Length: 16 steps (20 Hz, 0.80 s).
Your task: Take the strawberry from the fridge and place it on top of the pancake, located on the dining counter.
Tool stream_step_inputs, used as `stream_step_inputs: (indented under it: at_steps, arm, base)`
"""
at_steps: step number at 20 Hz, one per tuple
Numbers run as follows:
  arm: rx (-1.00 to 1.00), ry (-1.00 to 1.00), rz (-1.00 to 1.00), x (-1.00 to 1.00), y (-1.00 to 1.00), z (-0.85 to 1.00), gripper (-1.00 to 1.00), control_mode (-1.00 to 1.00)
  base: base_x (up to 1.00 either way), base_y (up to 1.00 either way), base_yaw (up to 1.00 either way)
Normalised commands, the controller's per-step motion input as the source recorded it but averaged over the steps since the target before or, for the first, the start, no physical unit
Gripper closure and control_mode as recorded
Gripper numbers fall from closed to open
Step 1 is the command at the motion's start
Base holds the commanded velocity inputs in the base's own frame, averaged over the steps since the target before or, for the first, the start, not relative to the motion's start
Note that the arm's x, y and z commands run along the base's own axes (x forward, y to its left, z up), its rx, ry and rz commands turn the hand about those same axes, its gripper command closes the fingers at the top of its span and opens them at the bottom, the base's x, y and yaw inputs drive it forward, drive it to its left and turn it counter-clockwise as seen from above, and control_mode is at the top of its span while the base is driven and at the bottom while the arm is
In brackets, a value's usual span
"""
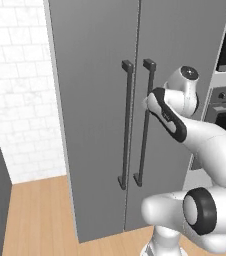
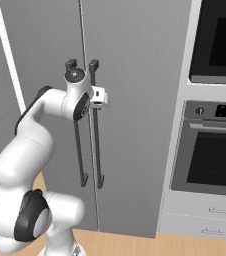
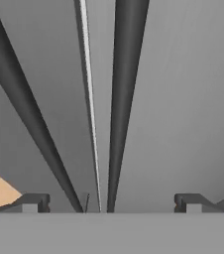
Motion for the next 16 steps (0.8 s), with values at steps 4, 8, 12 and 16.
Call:
stream_step_inputs:
  at_steps: [4, 8, 12, 16]
  arm:
    - [0.02, -0.18, -0.13, 0.30, -0.02, -0.09, -1.00, -1.00]
    - [0.00, -0.09, 0.00, 0.75, -0.02, -0.01, -1.00, -1.00]
    - [0.00, 0.00, 0.05, 0.67, -0.16, 0.00, -1.00, -1.00]
    - [0.00, 0.00, 0.03, 0.44, -0.15, -0.01, -1.00, -1.00]
  base:
    - [0.00, 0.00, 0.00]
    - [0.00, 0.00, 0.00]
    - [0.00, 0.00, 0.00]
    - [0.00, 0.00, 0.00]
